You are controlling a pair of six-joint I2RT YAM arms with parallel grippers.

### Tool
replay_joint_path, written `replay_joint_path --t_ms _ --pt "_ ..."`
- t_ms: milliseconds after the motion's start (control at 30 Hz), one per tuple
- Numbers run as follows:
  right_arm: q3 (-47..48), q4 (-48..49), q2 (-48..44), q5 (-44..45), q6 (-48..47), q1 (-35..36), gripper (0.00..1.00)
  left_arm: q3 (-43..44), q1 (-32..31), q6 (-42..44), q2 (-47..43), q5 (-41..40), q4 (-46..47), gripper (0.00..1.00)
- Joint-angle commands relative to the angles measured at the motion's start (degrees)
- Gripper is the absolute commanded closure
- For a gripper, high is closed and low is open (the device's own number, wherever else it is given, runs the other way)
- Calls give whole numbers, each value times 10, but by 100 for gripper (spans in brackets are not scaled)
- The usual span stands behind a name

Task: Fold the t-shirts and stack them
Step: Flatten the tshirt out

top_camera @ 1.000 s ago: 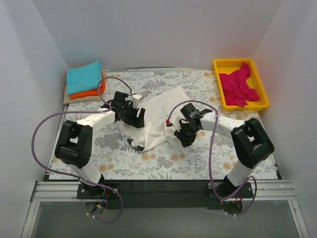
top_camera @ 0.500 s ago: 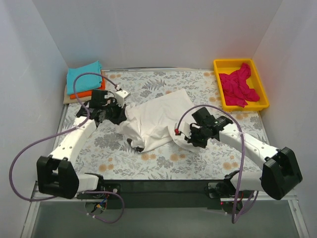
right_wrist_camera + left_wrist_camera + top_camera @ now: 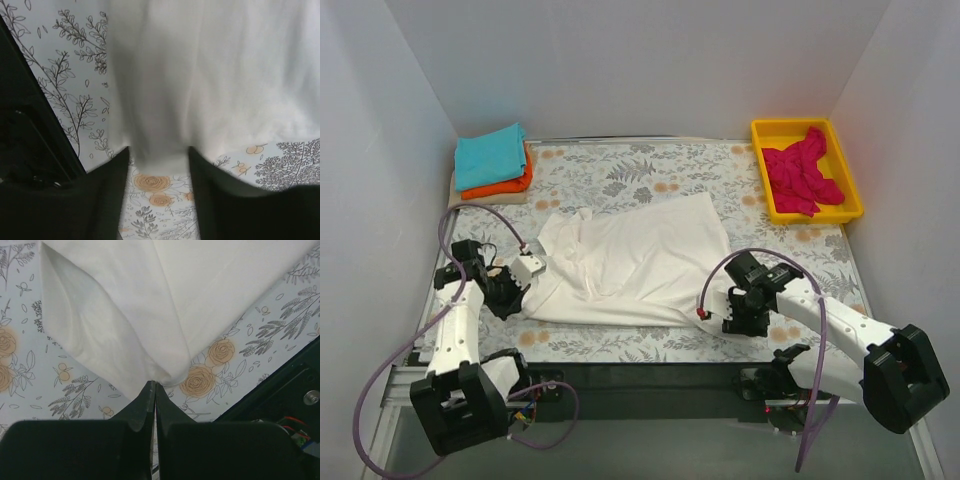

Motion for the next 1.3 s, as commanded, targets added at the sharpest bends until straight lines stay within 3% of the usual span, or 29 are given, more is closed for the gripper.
replay_joint_path --t_ms 0,67,100,200,267,333,500,600,733,833,900,967,1033,1133,1233,1267 --pt "50 -53 -4 -23 -37 -5 36 8 31 47 69 -36 15 90" --pt "118 -77 6 -75 -29 -7 33 74 65 44 110 -4 -5 79" --pt "143 -81 11 -90 -24 -12 33 100 75 43 156 45 -20 66" --pt "225 -75 49 -132 -13 -40 35 204 85 0 211 117 -57 56" --pt "263 -52 105 -154 6 -67 39 232 80 -48 237 144 -12 51" --pt "319 -35 155 -169 19 -110 41 246 63 -118 246 153 63 47" --pt "454 -11 345 -190 102 -172 41 214 -52 -242 277 121 190 44" --pt "510 8 412 -188 127 -177 41 184 -89 -275 299 83 250 44" --pt "568 19 486 -196 157 -176 41 156 -100 -259 320 73 300 42" --pt "589 32 543 -197 177 -176 41 153 -111 -224 338 57 289 48" --pt "598 34 570 -185 189 -176 43 157 -124 -194 340 54 232 78" --pt "598 39 582 -170 191 -176 44 169 -124 -165 310 68 175 98" --pt "592 39 578 -163 189 -177 45 200 -124 -130 252 104 88 100" --pt "588 38 557 -154 185 -179 45 244 -129 55 157 161 -160 100" --pt "589 35 546 -155 184 -182 46 206 -153 48 76 99 -174 99" --pt "588 35 538 -155 184 -182 46 165 -157 99 40 46 -174 97"
